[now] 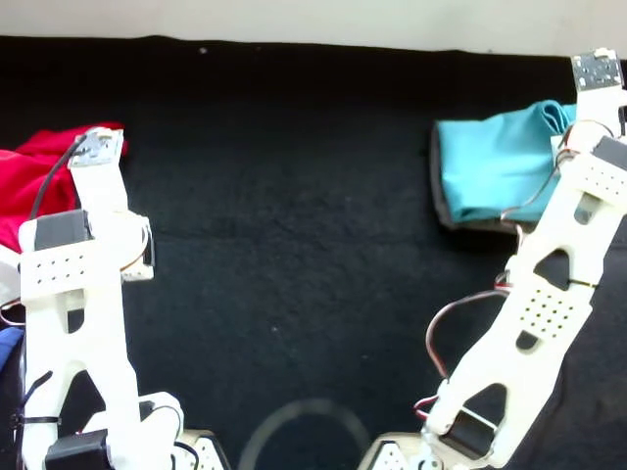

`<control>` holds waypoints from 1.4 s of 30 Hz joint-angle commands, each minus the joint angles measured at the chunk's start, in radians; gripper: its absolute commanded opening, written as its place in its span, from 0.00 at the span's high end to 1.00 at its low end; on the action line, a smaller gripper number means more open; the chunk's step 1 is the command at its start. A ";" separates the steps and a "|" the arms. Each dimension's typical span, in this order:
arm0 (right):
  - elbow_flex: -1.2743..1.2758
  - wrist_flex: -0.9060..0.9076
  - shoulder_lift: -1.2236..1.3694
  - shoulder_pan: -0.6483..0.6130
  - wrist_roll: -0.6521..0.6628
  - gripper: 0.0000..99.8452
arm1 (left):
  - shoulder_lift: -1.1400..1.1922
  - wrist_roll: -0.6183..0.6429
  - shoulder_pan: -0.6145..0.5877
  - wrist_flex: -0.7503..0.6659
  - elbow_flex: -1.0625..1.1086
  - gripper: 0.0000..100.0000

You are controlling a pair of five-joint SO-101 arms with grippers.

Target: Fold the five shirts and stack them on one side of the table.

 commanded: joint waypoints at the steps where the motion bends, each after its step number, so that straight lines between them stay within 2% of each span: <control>1: -0.004 -0.018 -0.008 0.013 0.012 0.99 | -0.030 -0.005 -0.005 -0.009 -0.005 0.91; 3: -0.001 -0.016 -0.007 0.012 0.009 0.98 | -0.030 -0.005 -0.005 -0.009 -0.005 0.91; 8: -0.012 -0.015 -0.016 0.016 -0.005 0.77 | -0.030 -0.005 -0.005 -0.008 -0.005 0.91; 17: -0.153 0.008 -0.021 0.013 -0.153 0.77 | -0.033 -0.005 -0.010 -0.003 -0.005 0.91; 23: -0.392 0.283 -0.021 0.007 -0.273 0.77 | -0.039 -0.002 -0.050 -0.003 -0.015 0.91; 28: -0.599 0.518 -0.019 0.007 -0.284 0.77 | -0.039 -0.005 -0.191 0.028 -0.039 0.90; 32: -0.630 0.622 -0.019 0.007 -0.284 0.77 | -0.031 -0.006 -0.380 0.081 -0.177 0.79; 34: -0.633 0.667 -0.021 0.007 -0.284 0.77 | -0.028 -0.052 -0.466 0.078 -0.226 0.74; 38: -0.628 0.685 -0.062 0.015 -0.284 0.77 | -0.028 -0.135 -0.575 -0.003 -0.237 0.75; 42: -0.590 0.687 -0.182 0.008 -0.284 0.77 | -0.028 -0.157 -0.619 -0.121 -0.216 0.75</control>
